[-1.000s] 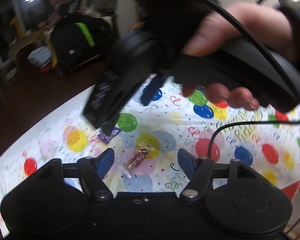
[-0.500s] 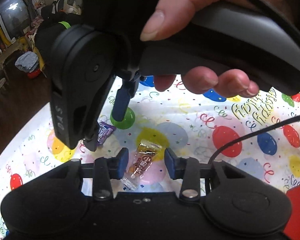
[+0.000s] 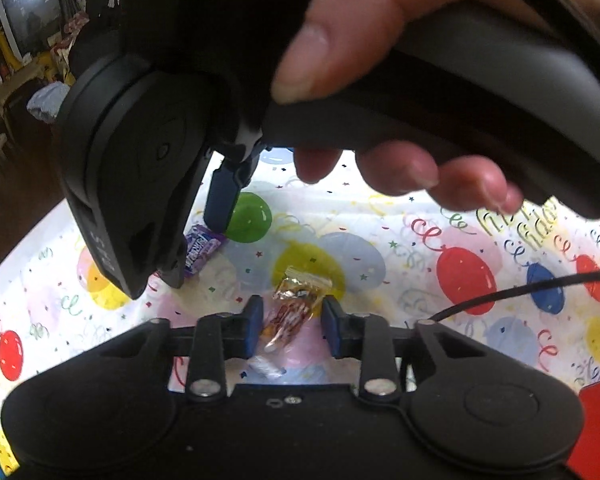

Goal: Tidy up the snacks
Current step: 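Grasp the clear-wrapped candy with the left tool while the right tool grasps the purple candy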

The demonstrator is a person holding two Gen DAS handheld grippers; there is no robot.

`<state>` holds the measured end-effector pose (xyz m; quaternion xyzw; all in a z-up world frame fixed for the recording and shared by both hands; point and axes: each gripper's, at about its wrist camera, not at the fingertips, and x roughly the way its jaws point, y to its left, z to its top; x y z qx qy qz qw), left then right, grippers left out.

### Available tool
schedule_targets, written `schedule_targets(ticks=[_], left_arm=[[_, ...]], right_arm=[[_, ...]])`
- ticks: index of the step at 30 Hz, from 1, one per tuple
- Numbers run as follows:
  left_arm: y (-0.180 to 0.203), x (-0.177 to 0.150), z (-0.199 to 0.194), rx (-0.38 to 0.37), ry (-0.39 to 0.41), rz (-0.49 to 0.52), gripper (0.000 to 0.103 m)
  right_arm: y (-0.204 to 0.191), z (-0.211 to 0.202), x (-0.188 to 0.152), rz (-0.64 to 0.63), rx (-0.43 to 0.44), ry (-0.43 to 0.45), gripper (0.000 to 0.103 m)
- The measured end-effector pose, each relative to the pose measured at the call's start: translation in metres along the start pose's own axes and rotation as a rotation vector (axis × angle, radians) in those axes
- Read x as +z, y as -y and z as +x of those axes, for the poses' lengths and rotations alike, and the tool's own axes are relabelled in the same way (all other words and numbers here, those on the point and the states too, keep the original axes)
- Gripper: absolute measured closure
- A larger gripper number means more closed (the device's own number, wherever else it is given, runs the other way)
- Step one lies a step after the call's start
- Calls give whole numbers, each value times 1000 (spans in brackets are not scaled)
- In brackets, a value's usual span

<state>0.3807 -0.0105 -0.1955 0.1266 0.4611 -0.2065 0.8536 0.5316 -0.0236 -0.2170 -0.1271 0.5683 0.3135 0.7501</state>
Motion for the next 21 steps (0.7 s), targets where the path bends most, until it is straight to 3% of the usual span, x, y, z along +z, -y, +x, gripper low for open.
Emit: schedule_targets(ticks=[3,8,21], left_arm=[[0,-1,-1,-2,0,-12,85],[-9,-4,-5,-28,1,-85,88],[-10,-5,-42,-15,7,-110,88]], right_arm=[[-2,-1,-2,-12,-1,10,77],[3,-6,-4,21,5,19,80],[8,-45,-23,67,58,30,81]])
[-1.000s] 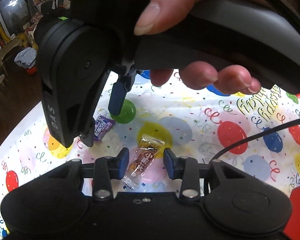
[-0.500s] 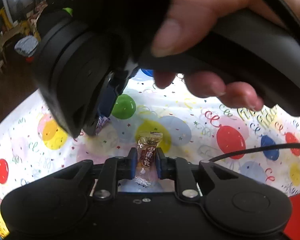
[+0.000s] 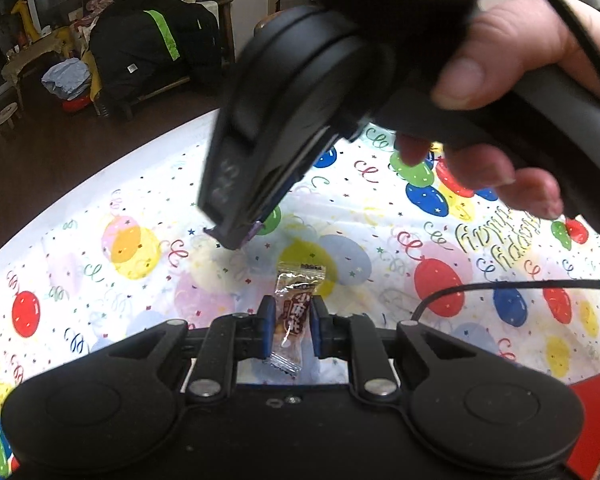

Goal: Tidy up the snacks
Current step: 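Carry the clear-wrapped candy and purple candy into the white box and release both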

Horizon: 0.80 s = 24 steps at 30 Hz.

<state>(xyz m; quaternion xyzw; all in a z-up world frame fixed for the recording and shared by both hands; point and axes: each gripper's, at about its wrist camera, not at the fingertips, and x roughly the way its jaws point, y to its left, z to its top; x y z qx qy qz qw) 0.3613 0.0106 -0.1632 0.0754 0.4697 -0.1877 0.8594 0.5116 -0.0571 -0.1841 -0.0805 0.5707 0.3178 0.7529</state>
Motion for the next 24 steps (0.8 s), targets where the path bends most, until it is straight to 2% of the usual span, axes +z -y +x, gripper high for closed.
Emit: schedule_targets(ticks=[8,18,24], left_arm=[[8,-4,-25,10,23,-29,88],[15,-11,-76,30,73,-82,88],[21,-18,-112,22,94,-122,88]], right_arm=[[-11,-41,-20,-8,-10,28,81],[-28,-103,-49,-16,-13,74,81],[-46,-135,-79,-35,-21,86,81]])
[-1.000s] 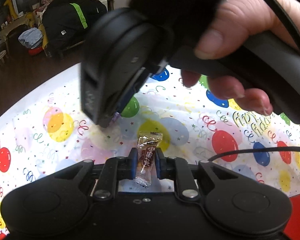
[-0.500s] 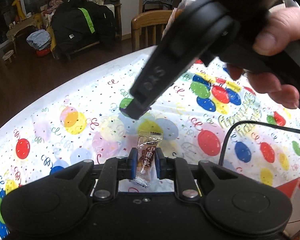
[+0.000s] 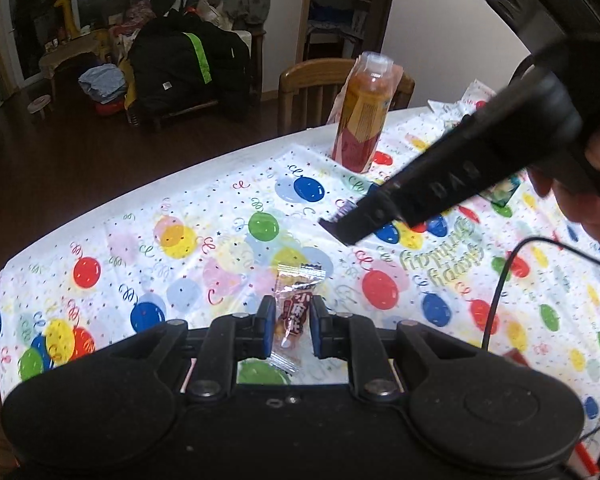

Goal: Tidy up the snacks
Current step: 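Carry the clear-wrapped candy and purple candy into the white box and release both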

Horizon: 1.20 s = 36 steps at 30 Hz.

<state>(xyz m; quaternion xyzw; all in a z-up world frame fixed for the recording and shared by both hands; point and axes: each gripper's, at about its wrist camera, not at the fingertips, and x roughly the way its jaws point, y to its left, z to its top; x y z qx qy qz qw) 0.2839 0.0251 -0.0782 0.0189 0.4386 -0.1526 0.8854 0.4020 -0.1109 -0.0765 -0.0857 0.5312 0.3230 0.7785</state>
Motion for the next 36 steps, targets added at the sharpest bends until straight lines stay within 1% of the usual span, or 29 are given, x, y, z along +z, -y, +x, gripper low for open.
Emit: schedule_targets(ticks=[4,11,17,23,30,36], left_arm=[[8,-8,-21,1,8,-15,88],[25,-28,-54,-1,5,-24,88],[42,-51,-74,7,-23,-34,88],[53,-75,-90,4,-46,-57,88],[59,-103,-100,7,-65,-85,88],[58,-126,-95,29,-95,-122,88]], right_arm=[[-13,-21,-21,-13,-11,9,81],[-37,-54,-61,-32,-5,30,81],[-56,-75,-96,-38,5,40,81],[-65,-94,-129,-26,9,51,81],[-69,-98,-162,0,4,46,81],[-71,-81,-185,18,-4,14,81]])
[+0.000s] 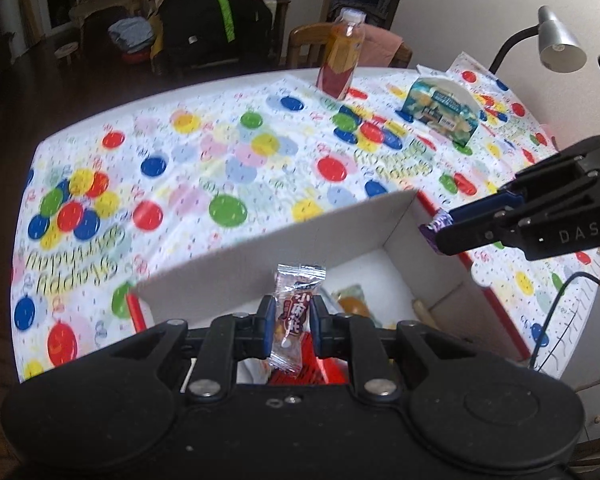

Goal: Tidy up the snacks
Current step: 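Carry the clear-wrapped candy and purple candy into the white box and release both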

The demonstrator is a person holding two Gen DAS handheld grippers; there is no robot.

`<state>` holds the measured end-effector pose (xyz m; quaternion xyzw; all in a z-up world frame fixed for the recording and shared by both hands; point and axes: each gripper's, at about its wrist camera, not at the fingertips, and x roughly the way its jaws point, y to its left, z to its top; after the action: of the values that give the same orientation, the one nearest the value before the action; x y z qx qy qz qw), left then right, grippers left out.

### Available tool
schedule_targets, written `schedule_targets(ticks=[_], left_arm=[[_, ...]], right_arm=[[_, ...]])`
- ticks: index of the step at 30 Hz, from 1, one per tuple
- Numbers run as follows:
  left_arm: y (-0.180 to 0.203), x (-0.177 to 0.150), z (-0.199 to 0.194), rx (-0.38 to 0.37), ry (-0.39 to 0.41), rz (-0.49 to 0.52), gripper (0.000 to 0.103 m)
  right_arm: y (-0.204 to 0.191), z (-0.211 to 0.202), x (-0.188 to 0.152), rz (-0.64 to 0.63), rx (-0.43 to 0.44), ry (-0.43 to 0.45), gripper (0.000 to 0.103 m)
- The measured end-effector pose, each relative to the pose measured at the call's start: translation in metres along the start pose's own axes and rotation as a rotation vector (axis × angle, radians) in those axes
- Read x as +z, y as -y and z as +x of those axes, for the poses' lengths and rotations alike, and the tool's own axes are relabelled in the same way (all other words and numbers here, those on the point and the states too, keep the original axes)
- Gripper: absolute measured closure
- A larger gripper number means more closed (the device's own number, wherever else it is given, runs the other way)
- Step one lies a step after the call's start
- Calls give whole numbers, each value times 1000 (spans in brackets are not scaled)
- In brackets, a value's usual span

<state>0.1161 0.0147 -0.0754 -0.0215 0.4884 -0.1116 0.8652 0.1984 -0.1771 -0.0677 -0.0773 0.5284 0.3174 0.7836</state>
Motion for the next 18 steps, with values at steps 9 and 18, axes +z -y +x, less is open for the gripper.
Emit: schedule_targets(ticks=[9,18], left_arm=[[-10,-16,21,52,-35,-43,88],[-18,-17,49,93,-79,-78,88]], right_arm=[[0,41,-21,-10,-60,-56,81],[-6,74,-29,-48,-91,-108,81]])
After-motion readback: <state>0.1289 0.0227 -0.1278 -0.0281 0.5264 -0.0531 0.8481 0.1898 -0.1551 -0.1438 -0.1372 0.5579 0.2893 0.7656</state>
